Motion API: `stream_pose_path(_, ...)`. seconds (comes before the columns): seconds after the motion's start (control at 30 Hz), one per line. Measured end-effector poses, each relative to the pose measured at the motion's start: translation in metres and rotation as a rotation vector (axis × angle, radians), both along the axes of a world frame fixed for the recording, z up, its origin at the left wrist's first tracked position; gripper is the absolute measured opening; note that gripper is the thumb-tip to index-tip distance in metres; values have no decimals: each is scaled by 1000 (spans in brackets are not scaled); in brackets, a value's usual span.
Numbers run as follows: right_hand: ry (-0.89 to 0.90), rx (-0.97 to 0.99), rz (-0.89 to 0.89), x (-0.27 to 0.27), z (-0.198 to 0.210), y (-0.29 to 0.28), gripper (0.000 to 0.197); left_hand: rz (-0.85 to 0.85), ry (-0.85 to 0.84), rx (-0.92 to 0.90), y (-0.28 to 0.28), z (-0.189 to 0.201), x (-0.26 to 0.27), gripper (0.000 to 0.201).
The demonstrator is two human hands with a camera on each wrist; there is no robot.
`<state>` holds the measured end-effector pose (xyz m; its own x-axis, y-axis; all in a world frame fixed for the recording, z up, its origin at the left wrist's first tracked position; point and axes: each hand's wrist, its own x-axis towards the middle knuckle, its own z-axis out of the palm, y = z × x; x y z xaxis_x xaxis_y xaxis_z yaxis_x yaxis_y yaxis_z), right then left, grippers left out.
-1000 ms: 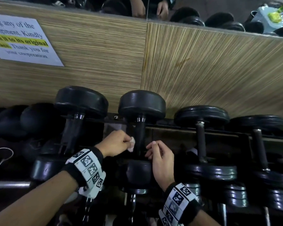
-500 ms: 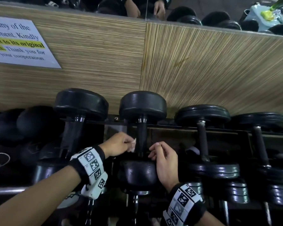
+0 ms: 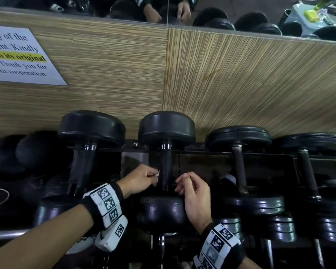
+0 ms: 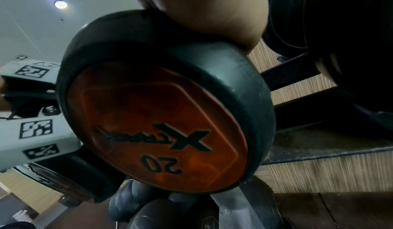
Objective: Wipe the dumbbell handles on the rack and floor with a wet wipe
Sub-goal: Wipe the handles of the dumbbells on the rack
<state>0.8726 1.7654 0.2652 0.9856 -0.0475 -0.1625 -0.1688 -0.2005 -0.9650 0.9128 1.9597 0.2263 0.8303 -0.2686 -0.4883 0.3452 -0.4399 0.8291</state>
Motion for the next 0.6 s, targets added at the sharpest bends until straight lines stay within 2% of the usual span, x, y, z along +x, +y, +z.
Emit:
stream_pose_path(0.07,2,-1,2,0,1,0,32,152,4,-62,-5,7,20,18)
stream_pose_path(0.13,1,0,1,-1,1,-1,34,238,-11,-73,-5,11,40,23)
stream_pose_path(0.27,-4,2,5,0,1,-1,33,207,-21,-54,-5,16,47,23)
stream_pose_path(0.47,14,-5,-5,1,-3,1,31,104,-101,-12,13,16,9,18)
stream_pose_path(0.6,21,-25,-7,1,-2,1,32,122,-144,34,3,11,17,19)
